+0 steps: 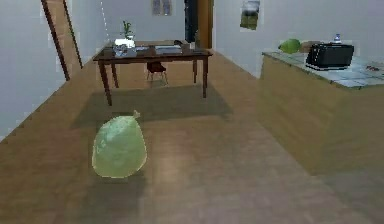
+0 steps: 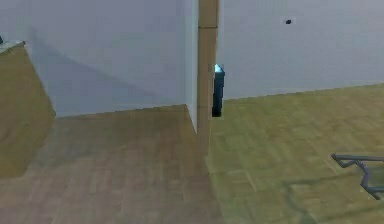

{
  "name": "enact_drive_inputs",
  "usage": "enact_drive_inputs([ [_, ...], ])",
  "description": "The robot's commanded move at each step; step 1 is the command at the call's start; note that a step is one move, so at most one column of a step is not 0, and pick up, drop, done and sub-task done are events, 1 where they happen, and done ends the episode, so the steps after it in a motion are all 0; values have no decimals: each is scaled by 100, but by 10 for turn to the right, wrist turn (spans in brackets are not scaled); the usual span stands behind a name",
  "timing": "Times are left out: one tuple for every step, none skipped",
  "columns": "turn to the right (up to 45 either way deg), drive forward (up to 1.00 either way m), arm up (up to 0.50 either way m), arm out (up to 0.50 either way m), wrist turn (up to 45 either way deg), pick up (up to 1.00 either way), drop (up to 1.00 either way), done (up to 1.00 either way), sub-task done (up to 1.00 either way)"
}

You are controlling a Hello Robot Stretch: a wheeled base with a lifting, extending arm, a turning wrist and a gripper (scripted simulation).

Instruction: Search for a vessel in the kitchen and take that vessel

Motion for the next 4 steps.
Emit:
enact_drive_inputs([
  [0, 100, 0, 0, 0, 0, 0, 0, 0],
  [0, 100, 0, 0, 0, 0, 0, 0, 0],
  [60, 0, 0, 0, 0, 0, 0, 0, 0],
  [0, 50, 0, 0, 0, 0, 0, 0, 0],
])
